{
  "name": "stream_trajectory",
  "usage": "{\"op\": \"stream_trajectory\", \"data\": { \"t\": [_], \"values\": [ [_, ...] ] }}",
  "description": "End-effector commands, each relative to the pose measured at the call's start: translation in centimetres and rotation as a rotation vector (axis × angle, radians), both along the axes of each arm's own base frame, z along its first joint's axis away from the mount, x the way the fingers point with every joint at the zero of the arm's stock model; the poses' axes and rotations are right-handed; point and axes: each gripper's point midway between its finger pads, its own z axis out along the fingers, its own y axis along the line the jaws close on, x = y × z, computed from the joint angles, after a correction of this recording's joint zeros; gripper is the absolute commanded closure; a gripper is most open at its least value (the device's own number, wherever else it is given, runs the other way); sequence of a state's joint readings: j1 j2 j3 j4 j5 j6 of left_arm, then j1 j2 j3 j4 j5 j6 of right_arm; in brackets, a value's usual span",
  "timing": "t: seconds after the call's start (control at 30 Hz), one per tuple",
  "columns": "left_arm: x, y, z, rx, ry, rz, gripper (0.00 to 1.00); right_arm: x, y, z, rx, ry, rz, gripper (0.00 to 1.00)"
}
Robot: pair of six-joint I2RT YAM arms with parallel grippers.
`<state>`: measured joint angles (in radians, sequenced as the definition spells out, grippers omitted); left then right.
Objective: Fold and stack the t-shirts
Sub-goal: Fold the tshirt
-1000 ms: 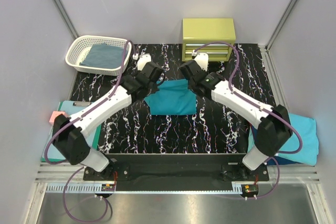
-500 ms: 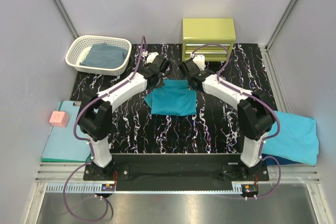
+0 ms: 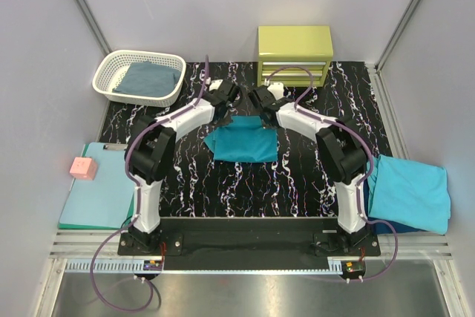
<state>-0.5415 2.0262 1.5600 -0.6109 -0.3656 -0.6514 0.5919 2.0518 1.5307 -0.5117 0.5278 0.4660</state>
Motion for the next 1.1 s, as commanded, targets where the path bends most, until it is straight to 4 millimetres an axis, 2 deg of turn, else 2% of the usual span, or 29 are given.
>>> {"op": "stream_trajectory", "data": {
  "t": [0.0, 0.03, 0.07, 0.1, 0.13, 0.17, 0.2, 0.23, 0.27, 0.3, 0.37, 0.4, 0.43, 0.47, 0.5, 0.53, 0.57, 0.63, 0.67, 0.7, 0.77, 0.83, 0.87, 0.97, 1.07],
  "values": [
    [1.7, -0.1, 1.1, -0.013, -0.039, 0.001, 0.98, 1.2, -0.4, 0.0, -0.003, -0.009, -0.011, 1.0],
    [1.7, -0.2, 1.1, -0.012, -0.04, -0.003, 0.93, 1.2, -0.4, -0.1, -0.002, -0.005, -0.009, 1.0],
    [1.8, -0.3, 1.5, -0.013, -0.047, -0.011, 0.75, 1.2, -0.4, 0.0, -0.006, -0.008, -0.01, 0.95],
    [1.8, -0.2, 1.8, -0.011, -0.055, -0.011, 0.68, 1.3, -0.7, 0.9, -0.011, -0.029, -0.02, 0.73],
    [1.8, -0.1, 2.4, -0.012, -0.068, -0.009, 0.62, 1.3, -0.8, 1.6, -0.014, -0.049, -0.024, 0.64],
    [1.8, 0.1, 4.7, -0.027, -0.117, -0.004, 0.54, 1.4, -1.1, 2.8, -0.023, -0.074, -0.02, 0.54],
    [1.5, 0.7, 5.6, -0.017, -0.159, 0.012, 0.33, 1.5, -1.3, 5.6, -0.015, -0.136, -0.026, 0.44],
    [1.3, 0.8, 6.9, -0.028, -0.197, 0.012, 0.25, 1.5, -1.4, 7.1, -0.006, -0.164, -0.022, 0.39],
    [0.8, 0.7, 10.2, -0.064, -0.275, 0.002, 0.19, 1.3, -1.3, 8.3, 0.008, -0.179, -0.003, 0.36],
    [0.4, 0.7, 10.6, -0.082, -0.303, -0.006, 0.12, 1.1, -1.2, 10.6, 0.041, -0.215, 0.01, 0.33],
    [-0.5, 0.3, 12.9, -0.135, -0.349, -0.032, 0.12, -0.1, -0.1, 11.2, 0.084, -0.206, 0.057, 0.27],
    [-1.0, 0.3, 12.5, -0.141, -0.336, -0.037, 0.17, -0.8, 0.1, 11.8, 0.105, -0.213, 0.062, 0.28],
    [-1.5, 0.0, 12.5, -0.16, -0.334, -0.038, 0.21, -1.5, 0.6, 11.5, 0.114, -0.2, 0.077, 0.28],
    [-2.0, -0.3, 12.2, -0.171, -0.321, -0.049, 0.26, -2.6, 1.1, 10.1, 0.142, -0.161, 0.084, 0.32],
    [-2.7, -0.4, 11.0, -0.167, -0.294, -0.054, 0.3, -3.3, 1.3, 9.4, 0.16, -0.14, 0.088, 0.38],
    [-3.1, -0.7, 10.4, -0.17, -0.279, -0.056, 0.4, -4.2, 2.0, 8.4, 0.173, -0.113, 0.1, 0.46],
    [-3.7, -1.1, 9.4, -0.169, -0.255, -0.069, 0.45, -5.3, 2.3, 6.7, 0.189, -0.071, 0.1, 0.67],
    [-4.7, -1.4, 7.3, -0.165, -0.205, -0.072, 0.58, -6.6, 2.8, 4.9, 0.186, -0.028, 0.11, 0.85],
    [-5.1, -1.7, 6.7, -0.161, -0.192, -0.082, 0.61, -7.6, 3.2, 3.7, 0.177, -0.004, 0.118, 0.95],
    [-5.3, -1.8, 6.1, -0.154, -0.181, -0.084, 0.63, -8.0, 3.5, 2.8, 0.17, 0.012, 0.123, 0.99],
    [-5.3, -2.2, 5.5, -0.148, -0.167, -0.095, 0.69, -8.4, 4.0, 1.8, 0.16, 0.027, 0.133, 1.0],
    [-5.0, -2.5, 5.2, -0.137, -0.163, -0.108, 0.71, -8.2, 4.1, 1.9, 0.155, 0.02, 0.138, 1.0],
    [-4.4, -2.8, 6.0, -0.143, -0.181, -0.112, 0.73, -7.8, 4.5, 2.3, 0.16, 0.008, 0.142, 1.0],
    [-3.4, -3.5, 6.6, -0.142, -0.196, -0.13, 0.73, -6.7, 5.4, 2.6, 0.161, -0.004, 0.156, 1.0],
    [-3.2, -4.2, 5.6, -0.136, -0.161, -0.153, 0.74, -6.7, 6.0, 1.6, 0.162, 0.031, 0.165, 1.0]
  ]
}}
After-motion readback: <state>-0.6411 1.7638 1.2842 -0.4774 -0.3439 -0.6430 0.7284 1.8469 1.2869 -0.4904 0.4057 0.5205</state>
